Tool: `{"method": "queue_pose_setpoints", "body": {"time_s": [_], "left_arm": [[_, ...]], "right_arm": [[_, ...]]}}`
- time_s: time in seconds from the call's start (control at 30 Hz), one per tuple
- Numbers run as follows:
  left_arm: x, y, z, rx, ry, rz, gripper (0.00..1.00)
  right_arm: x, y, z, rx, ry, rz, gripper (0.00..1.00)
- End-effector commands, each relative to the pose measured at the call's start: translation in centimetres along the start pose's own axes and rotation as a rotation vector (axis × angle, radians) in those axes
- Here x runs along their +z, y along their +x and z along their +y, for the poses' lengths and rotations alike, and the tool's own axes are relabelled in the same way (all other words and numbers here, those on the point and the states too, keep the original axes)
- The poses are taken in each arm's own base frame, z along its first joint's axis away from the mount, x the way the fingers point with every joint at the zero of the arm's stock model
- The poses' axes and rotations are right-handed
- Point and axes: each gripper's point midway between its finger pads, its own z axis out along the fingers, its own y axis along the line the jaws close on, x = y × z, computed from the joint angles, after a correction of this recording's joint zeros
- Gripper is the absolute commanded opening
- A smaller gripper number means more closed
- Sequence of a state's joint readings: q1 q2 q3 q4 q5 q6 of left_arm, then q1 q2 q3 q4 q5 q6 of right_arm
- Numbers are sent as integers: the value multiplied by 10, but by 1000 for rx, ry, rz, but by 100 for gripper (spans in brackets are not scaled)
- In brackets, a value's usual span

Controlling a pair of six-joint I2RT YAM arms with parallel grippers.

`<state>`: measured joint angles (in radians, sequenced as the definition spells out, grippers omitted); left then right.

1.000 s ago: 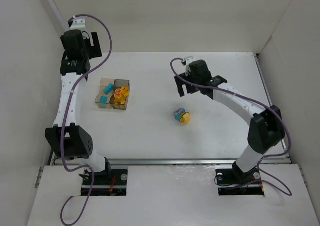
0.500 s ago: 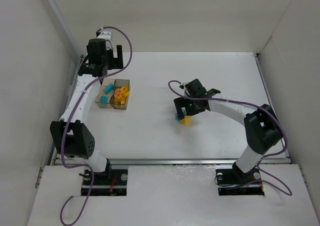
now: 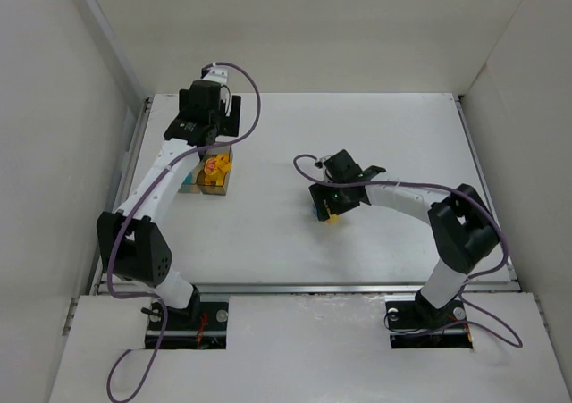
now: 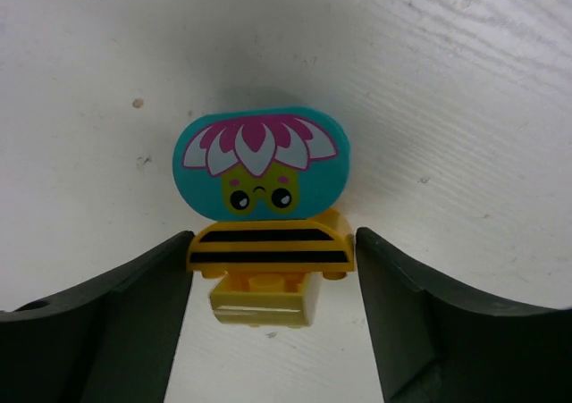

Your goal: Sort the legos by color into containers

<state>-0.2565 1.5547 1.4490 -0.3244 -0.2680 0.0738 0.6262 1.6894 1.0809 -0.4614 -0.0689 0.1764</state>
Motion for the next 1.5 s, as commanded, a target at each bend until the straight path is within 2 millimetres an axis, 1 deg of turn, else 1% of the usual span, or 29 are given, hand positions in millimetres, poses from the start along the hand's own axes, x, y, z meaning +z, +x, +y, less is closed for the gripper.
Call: {"method": "queue_pose_setpoints", "body": {"time_s": [0.0,0.03,0.1,0.13,0.23,0.37,0.43,0.53,0.57,0.6,0.63,0.7,0.73,0.77,0.8,0.83,0.87,0.9,0.93,1.0,1.03,1.07,1.13,1.17,1.2,1.27,1.3,1.43,1.47], "left_arm": [[-19,-22,11,-9,-60,-86,99],[-19,-24,11,-12,-60,-95,99],[-22,-22,7,-6,-50,-95,99],[-23,-23,3,-1,-41,-97,99],[-23,-23,3,-1,-41,-97,99],[-27,-18,-5,20,-17,-97,99],[-27,-18,-11,31,16,-97,98],[-30,-13,-26,110,79,-95,95],[-37,-14,-27,138,105,-110,95],[-39,-15,-29,225,119,-132,95],[-44,-17,-30,277,122,-156,95],[-58,-26,-27,392,125,-220,92],[-58,-25,-23,518,116,-244,92],[-63,-25,-23,585,111,-270,92],[-78,-33,-21,642,120,-336,92],[-77,-26,-23,708,124,-374,92],[-84,-28,-23,771,125,-425,92],[-92,-33,-31,891,154,-511,92],[-117,-44,-34,932,159,-624,92],[-134,-38,-50,1030,201,-780,92],[-165,-43,-63,1133,239,-945,92],[-167,-27,-75,1199,271,-1009,92],[-188,-8,-98,1361,340,-1185,92],[-201,-6,-101,1488,274,-1282,92],[-199,9,-108,1545,272,-1329,94],[-203,22,-120,1647,279,-1416,95],[-203,24,-125,1715,260,-1450,95],[-202,34,-144,1792,330,-1499,97],[-204,32,-147,1800,326,-1514,97]], "right_arm": [[6,-2,-8,6,71,4,74],[7,-5,-4,-3,64,-9,67],[7,-8,-3,-3,61,-22,61],[7,-8,-3,-3,61,-22,54],[6,-15,0,-13,47,-41,45],[-4,-28,5,-47,25,-87,22],[-16,-40,12,-83,-12,-133,18],[-46,-69,31,-181,-102,-232,18],[-55,-78,38,-212,-130,-261,18],[-62,-79,48,-243,-187,-254,18],[-81,-99,52,-265,-214,-309,18],[-99,-107,66,-331,-310,-326,18],[-114,-125,68,-349,-337,-377,18],[-121,-130,69,-359,-357,-396,18],[-126,-135,70,-360,-371,-411,18],[-133,-139,71,-371,-415,-425,18],[-137,-143,73,-374,-442,-436,18],[-139,-143,74,-385,-469,-438,18],[-144,-141,85,-415,-540,-440,19],[-150,-141,85,-438,-593,-450,21],[-155,-141,89,-457,-619,-460,21],[-159,-133,96,-467,-678,-438,21],[-164,-130,103,-497,-729,-434,21],[-169,-122,108,-502,-782,-411,21],[-169,-121,110,-507,-800,-403,21],[-175,-118,116,-523,-829,-396,21],[-179,-113,126,-545,-853,-386,21],[-185,-105,148,-592,-900,-366,21],[-184,-104,155,-605,-912,-361,21]]}}
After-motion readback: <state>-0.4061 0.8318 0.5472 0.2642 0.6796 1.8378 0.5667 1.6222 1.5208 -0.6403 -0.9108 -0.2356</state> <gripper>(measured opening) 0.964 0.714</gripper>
